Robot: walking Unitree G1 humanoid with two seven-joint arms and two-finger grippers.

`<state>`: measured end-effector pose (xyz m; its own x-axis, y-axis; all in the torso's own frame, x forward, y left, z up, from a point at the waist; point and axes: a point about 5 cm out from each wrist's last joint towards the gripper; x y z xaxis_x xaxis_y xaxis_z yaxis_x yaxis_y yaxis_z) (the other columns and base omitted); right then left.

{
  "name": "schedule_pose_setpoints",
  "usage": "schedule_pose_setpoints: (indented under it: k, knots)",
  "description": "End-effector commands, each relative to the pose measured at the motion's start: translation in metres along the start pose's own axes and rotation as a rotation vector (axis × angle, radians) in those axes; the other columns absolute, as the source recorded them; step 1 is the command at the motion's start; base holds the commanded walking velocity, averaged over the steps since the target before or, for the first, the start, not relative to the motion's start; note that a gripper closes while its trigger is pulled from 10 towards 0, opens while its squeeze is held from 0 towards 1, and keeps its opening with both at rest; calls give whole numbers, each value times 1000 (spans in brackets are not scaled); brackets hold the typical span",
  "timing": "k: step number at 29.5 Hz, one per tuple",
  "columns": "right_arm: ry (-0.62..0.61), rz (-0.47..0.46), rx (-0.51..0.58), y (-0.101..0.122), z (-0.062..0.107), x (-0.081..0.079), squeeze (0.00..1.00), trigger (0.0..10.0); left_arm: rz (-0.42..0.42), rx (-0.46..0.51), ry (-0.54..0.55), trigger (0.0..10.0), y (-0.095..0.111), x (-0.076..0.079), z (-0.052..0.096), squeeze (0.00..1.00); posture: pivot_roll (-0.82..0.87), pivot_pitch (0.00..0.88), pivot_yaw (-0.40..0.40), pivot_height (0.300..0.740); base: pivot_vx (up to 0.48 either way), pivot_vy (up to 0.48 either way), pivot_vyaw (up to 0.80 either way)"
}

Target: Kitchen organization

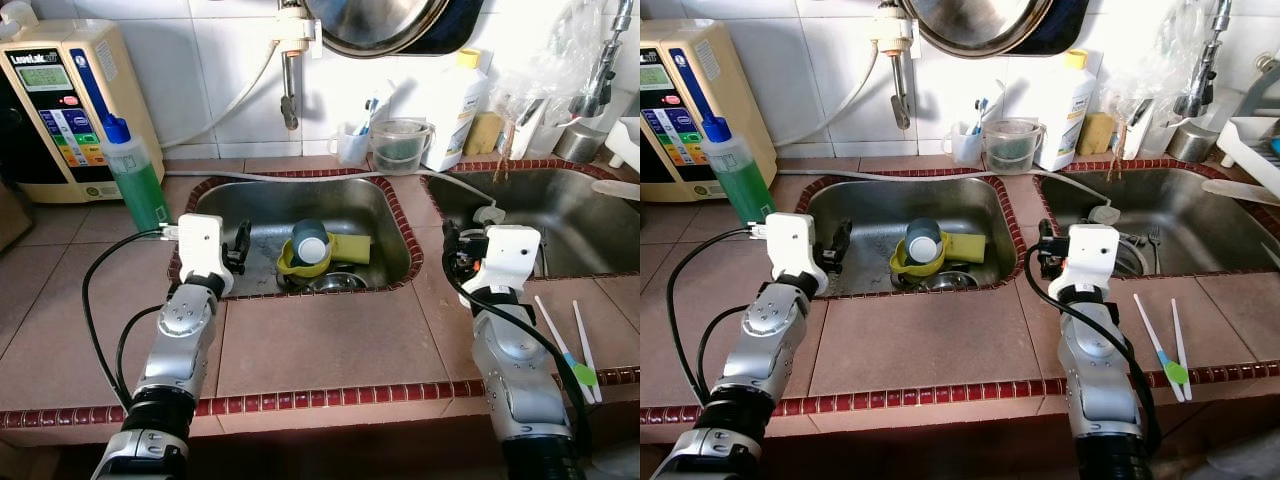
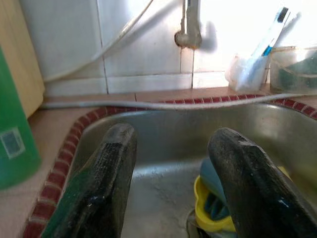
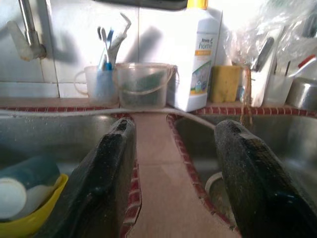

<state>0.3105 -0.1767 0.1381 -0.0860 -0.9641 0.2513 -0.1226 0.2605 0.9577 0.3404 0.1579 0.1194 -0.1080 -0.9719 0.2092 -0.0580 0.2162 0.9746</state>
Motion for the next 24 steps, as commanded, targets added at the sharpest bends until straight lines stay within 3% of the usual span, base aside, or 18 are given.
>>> schedule_pose_setpoints:
  k: [1, 4, 5, 7, 15, 17, 21, 22, 23, 24]
  knots:
    - [-6, 2, -4, -2, 6, 1, 0, 10000, 52, 4, 7, 10000, -4, -1, 10, 0, -194, 0, 47, 740, 0, 0, 0]
    - [3, 0, -11, -4, 11, 0, 0, 10000, 50, 10, -11, 10000, -9, 2, 21, 0, -186, 0, 38, 740, 0, 0, 0]
    - [19, 3, -14, -5, 16, -3, 0, 10000, 100, -16, -24, 10000, -16, 3, 29, 0, -181, 0, 37, 740, 0, 0, 0]
    - [34, 2, -16, -7, 20, -5, 0, 10000, 76, -25, -28, 10000, -19, 3, 33, 0, -172, 0, 33, 740, 0, 0, 0]
    - [38, -7, -25, -10, 23, -10, 0, 10000, 60, 1, 5, 10000, -8, -4, 32, 0, -159, 0, 42, 740, 0, 0, 0]
    - [37, -9, -22, -9, 23, -11, 0, 10000, -17, 23, -12, 10000, -3, -2, 32, 0, -158, 0, 43, 740, 0, 0, 0]
    - [38, -9, -24, -9, 23, -10, 16, 10000, -21, 0, -25, 10000, -4, 0, 31, 0, -156, 0, 40, 740, 0, 0, 0]
    - [46, -21, -22, -10, 24, -10, 1000, 10000, 6, 0, -27, 10000, -5, 1, 31, 0, -157, 0, 39, 740, 0, 0, 0]
    - [46, -21, -23, -10, 24, -10, 1000, 10000, 7, -6, -31, 10000, -6, 1, 31, 157, -156, 0, 38, 740, 0, 0, 0]
    - [46, -20, -23, -10, 24, -10, 1000, 10000, 6, -10, -34, 10000, -6, 1, 31, 157, -156, 0, 37, 740, 0, 0, 0]
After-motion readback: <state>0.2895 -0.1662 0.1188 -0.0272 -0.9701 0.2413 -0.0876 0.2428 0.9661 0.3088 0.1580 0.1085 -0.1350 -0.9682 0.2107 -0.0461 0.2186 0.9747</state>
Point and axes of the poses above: a point about 5 cm out from each wrist's last joint towards the gripper, its own z axis pointing back from the gripper into the wrist, its own y axis along the axis of the wrist's last joint, x = y × z, and after that the axes turned 13 degrees about z, right-handed
